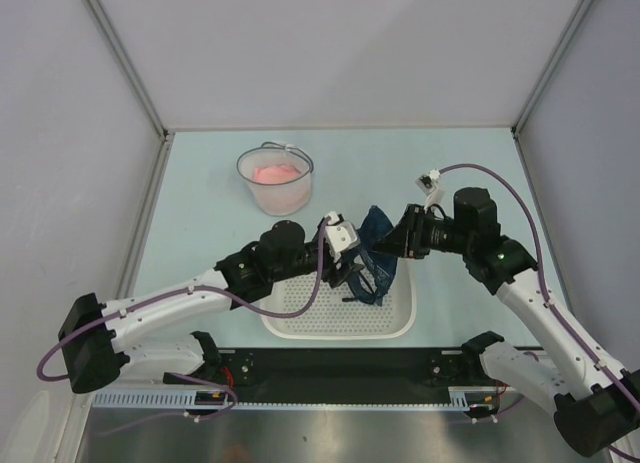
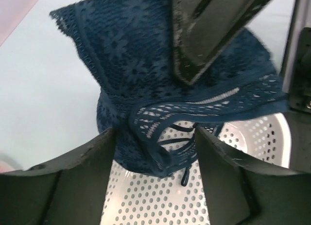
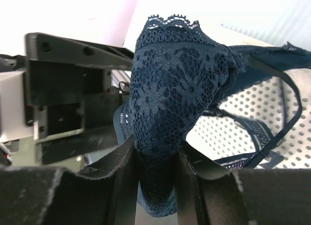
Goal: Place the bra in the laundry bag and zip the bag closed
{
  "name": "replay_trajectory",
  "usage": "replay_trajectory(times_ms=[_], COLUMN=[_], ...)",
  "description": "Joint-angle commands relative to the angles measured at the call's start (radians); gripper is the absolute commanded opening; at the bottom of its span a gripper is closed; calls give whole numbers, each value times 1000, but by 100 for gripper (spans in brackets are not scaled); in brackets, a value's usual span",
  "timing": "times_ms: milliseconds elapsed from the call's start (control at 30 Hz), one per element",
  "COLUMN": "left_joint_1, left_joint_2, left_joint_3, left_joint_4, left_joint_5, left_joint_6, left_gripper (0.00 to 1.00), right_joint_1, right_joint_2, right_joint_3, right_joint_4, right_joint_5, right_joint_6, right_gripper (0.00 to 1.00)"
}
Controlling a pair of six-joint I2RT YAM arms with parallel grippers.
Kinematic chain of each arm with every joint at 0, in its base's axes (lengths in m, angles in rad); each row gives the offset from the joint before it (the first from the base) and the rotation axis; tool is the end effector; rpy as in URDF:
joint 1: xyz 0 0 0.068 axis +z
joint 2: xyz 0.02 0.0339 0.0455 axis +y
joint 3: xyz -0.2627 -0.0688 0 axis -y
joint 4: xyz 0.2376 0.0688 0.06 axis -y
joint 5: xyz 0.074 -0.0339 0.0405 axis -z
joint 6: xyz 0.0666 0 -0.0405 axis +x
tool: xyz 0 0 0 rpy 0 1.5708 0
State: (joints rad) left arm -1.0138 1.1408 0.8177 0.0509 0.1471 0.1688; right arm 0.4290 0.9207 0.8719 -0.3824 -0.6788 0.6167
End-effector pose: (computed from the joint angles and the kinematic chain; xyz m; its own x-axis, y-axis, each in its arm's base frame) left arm 0.1448 -0.2510 0.2961 0.0135 0.2927 -0.9561 0.9252 0.3590 0.1230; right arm 0.1786 0.1277 0.3184 -0.7973 0.1303 -0.5893 -0.4674 0.4844 0.7395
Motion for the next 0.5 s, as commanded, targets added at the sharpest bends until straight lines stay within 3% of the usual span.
replay_trajectory(times_ms=[0, 167, 300, 333, 400, 467], left_joint_1=[-8, -9, -9, -9, -9, -9], left_joint_2=[7, 34, 30, 28, 16, -12], left_joint_3=[34, 23, 18, 29, 41, 67], left_joint_4=[104, 179, 233, 233, 221, 186], left_joint_5=[-109, -248, -281, -276, -258, -224], left_joint_6=[1, -44, -51, -48, -38, -25], left_gripper=[66, 45, 26, 16, 7, 0], right_joint_1=[-7, -7, -6, -7, -7, -6], right_joint_2=[-29, -42, -52, -55, -62, -57], right_joint_3=[44, 33, 29, 26, 39, 61], right_joint_4=[46, 82, 86, 86, 65, -27], right_joint_5=[-64, -97, -100, -100, -82, -35], right_joint_6=[38, 75, 97, 97, 75, 0], right_gripper=[34, 34, 34, 34, 36, 50])
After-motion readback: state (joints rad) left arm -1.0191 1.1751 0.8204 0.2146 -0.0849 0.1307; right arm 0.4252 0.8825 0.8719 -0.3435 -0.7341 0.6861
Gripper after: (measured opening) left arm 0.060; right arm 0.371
